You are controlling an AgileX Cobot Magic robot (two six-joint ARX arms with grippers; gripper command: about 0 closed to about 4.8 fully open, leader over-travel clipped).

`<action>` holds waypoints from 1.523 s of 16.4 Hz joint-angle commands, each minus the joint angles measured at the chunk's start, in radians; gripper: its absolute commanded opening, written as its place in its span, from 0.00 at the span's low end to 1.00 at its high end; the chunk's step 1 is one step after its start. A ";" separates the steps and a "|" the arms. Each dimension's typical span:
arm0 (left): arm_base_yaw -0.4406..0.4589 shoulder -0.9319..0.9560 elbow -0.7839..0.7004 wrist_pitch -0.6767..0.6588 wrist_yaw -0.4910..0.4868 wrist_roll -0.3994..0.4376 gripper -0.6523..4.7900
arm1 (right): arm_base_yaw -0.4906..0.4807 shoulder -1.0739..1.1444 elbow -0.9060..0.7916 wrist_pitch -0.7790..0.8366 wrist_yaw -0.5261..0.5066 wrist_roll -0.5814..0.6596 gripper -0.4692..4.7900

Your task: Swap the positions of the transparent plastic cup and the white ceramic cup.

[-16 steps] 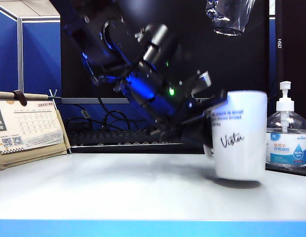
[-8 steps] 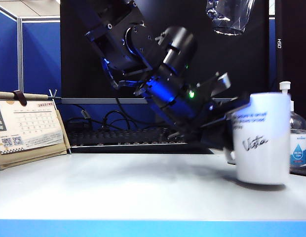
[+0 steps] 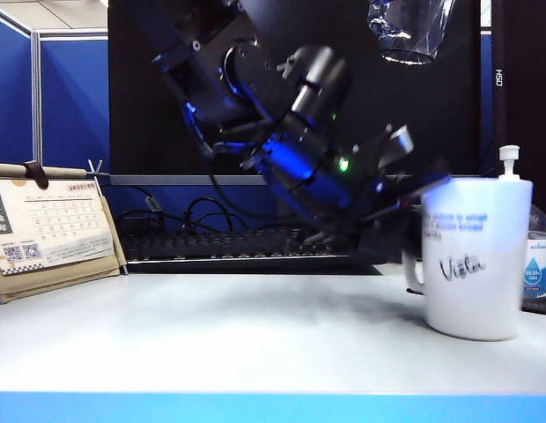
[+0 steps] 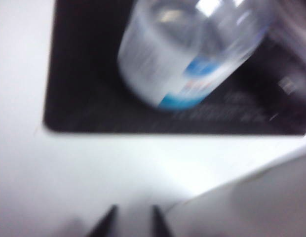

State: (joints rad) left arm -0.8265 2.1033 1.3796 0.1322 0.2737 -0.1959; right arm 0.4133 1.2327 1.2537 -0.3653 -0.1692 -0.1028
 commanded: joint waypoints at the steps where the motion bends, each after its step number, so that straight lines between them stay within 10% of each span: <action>1: 0.000 -0.008 0.005 -0.010 0.029 0.000 0.36 | 0.001 -0.005 0.009 0.026 -0.013 -0.006 0.08; 5: 0.001 -0.014 0.005 -0.114 0.040 0.017 0.56 | 0.001 -0.005 0.009 0.026 -0.017 -0.005 0.08; 16: 0.066 -0.071 0.005 -0.414 -0.052 0.144 0.65 | 0.001 -0.004 0.009 0.026 -0.045 0.022 0.08; 25: 0.431 -0.531 -0.178 -0.636 -0.163 0.225 0.71 | 0.103 0.156 0.008 0.130 -0.192 0.108 0.08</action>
State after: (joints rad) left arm -0.4217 1.6112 1.2282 -0.5018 0.1108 0.0296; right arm 0.4999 1.3827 1.2537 -0.2726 -0.3531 0.0036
